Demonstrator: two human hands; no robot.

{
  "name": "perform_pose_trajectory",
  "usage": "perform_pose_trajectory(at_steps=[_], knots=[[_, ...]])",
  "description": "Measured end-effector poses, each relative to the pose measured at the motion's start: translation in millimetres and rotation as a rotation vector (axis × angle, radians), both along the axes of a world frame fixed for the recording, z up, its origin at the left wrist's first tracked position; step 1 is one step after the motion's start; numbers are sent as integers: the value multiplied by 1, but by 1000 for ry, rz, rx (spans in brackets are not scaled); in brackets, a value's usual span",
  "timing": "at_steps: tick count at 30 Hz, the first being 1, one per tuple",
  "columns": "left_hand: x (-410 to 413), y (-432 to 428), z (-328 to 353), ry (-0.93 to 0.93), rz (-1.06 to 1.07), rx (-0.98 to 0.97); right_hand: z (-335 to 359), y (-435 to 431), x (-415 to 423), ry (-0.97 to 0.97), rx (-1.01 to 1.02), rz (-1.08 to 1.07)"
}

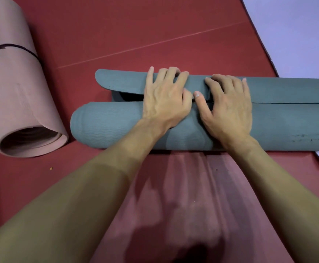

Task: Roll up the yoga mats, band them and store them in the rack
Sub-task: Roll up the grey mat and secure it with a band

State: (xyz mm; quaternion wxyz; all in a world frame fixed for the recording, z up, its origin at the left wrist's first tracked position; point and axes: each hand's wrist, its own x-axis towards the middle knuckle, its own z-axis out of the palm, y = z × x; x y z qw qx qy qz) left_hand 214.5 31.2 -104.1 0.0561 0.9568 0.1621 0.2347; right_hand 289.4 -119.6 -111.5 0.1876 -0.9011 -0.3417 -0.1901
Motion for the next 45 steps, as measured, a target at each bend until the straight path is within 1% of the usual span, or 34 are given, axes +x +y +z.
perform_pose_trajectory(at_steps=[3, 6, 9, 11, 13, 15, 17, 20, 25, 28, 31, 40, 43, 45], knots=[[1, -2, -4, -57, -9, 31, -2, -1, 1, -26, 25, 4], [-16, -11, -12, -84, 19, 82, -3, -6, -3, -41, 25, 12], [-46, -22, -25, 6, 75, 78, -5, -12, -9, -43, 12, -1], [-46, -20, -27, 29, 80, 70, -6, -8, -7, -43, -27, -3], [-36, -16, -20, 40, 93, 56, -4, -3, 0, -3, -67, -3], [-25, -8, -16, 68, 110, 30, 1, 4, 11, 5, -57, -10], [-16, 1, -13, 97, 117, 3, 3, 11, 21, -25, -22, -16], [-10, 5, -13, 110, 134, 0, 4, 15, 24, -35, 24, -31], [-14, 1, -19, -3, 132, -18, 3, 12, 20, -25, 14, 8], [-17, -1, -19, -25, 139, -15, -1, 2, 8, -10, -92, 41], [-20, -2, -19, -61, 136, -10, -7, -11, -5, -58, -168, 63], [-37, -11, -19, -221, 104, 90, -2, -33, -24, -77, -110, 145], [-51, -19, -24, -279, 89, 134, 2, -43, -28, -39, -77, 199], [-57, -23, -27, -275, 65, 150, 2, -45, -30, 2, -132, 234]])
